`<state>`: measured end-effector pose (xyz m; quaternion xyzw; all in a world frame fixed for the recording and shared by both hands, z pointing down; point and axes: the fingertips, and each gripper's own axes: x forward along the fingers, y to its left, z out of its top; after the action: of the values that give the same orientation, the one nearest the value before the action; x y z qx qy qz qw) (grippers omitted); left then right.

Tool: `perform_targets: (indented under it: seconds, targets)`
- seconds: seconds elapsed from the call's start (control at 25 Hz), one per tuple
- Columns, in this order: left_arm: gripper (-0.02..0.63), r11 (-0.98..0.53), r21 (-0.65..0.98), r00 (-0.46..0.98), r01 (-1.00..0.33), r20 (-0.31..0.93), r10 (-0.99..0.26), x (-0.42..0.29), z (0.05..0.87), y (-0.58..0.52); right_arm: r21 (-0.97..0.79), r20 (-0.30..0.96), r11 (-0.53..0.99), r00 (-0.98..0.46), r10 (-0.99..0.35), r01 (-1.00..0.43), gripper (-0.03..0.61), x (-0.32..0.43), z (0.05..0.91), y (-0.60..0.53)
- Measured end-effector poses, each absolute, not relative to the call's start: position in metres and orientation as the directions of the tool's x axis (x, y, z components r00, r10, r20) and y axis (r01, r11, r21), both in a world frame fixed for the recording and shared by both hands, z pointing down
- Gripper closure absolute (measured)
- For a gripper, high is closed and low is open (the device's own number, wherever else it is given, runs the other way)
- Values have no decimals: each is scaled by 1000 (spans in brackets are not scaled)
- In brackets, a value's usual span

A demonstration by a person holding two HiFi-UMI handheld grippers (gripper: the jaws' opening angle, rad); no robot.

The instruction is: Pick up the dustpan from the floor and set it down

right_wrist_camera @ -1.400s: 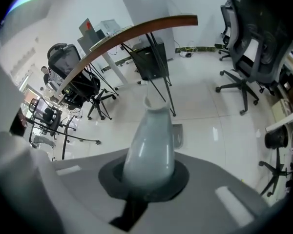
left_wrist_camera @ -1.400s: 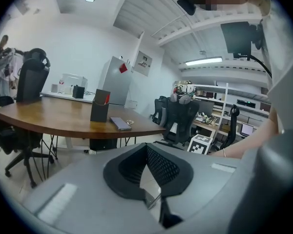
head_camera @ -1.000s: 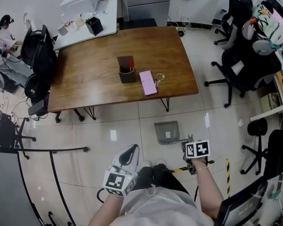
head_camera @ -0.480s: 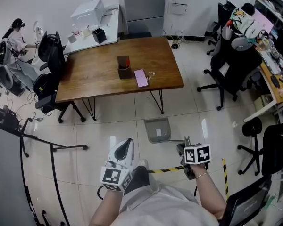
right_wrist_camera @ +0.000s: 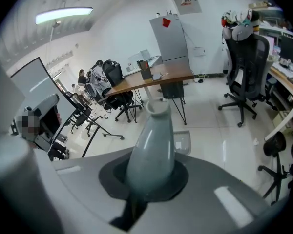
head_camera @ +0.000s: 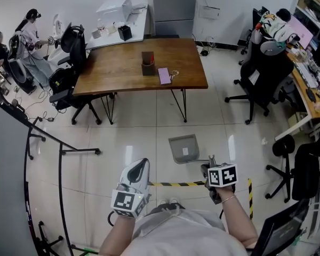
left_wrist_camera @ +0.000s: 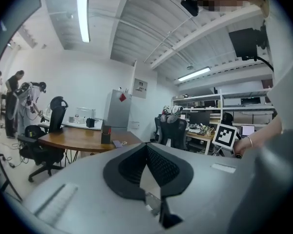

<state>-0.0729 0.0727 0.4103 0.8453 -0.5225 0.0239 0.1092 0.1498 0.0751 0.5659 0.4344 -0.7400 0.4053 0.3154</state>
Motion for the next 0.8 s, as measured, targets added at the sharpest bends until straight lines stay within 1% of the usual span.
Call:
perform_targets:
  seconds: [0.52, 0.8]
  targets:
    - [598, -429, 139, 447, -893, 148, -882, -101, 402, 113, -352, 820, 256, -429, -380, -900, 576, 143, 570, 122]
    - [598, -426, 163, 446, -890, 109, -889, -93, 396, 121, -374, 809, 267, -453, -375, -888, 575, 140, 568, 131]
